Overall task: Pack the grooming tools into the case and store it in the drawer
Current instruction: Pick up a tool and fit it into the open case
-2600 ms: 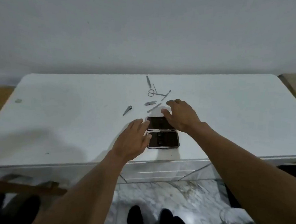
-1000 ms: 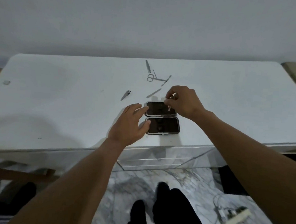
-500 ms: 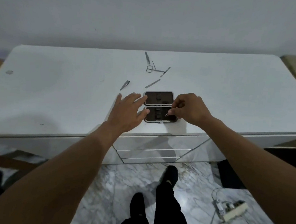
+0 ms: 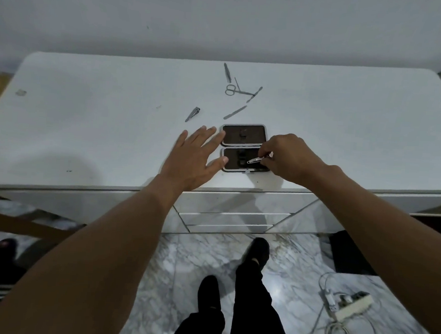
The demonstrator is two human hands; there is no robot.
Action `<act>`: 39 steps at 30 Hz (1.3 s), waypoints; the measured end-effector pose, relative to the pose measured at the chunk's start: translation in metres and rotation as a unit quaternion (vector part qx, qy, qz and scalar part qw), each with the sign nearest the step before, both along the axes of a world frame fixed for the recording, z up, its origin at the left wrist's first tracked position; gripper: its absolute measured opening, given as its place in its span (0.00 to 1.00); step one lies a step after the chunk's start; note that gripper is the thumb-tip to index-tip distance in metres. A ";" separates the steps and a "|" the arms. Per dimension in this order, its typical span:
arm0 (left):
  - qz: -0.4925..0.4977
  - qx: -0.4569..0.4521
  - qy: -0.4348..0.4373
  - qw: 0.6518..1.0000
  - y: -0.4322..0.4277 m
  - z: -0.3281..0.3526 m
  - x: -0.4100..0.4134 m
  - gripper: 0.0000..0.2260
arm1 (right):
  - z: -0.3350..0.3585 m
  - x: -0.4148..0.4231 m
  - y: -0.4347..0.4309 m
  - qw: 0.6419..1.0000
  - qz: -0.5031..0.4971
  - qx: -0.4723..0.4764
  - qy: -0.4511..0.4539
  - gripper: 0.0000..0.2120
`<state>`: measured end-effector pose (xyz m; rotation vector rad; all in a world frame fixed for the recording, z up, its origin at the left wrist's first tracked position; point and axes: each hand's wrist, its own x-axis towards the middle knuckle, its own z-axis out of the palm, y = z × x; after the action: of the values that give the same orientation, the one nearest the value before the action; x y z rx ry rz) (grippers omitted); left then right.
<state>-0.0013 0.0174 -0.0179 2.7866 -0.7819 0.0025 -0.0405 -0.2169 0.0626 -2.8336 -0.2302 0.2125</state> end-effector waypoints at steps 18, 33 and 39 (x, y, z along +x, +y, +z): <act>0.012 -0.027 -0.025 0.999 0.000 -0.002 0.001 0.29 | 0.001 -0.006 0.003 0.999 0.048 -0.014 0.006 0.12; 0.019 -0.037 -0.026 0.999 0.000 -0.004 0.001 0.28 | 0.002 0.000 0.012 0.999 0.034 0.020 0.027 0.09; 0.021 -0.041 -0.020 0.999 0.000 -0.002 0.001 0.29 | 0.000 0.004 0.015 0.999 0.034 0.025 0.029 0.08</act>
<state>-0.0006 0.0170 -0.0194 2.7324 -0.7154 0.0954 -0.0362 -0.2017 0.0621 -2.7688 -0.3145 0.2992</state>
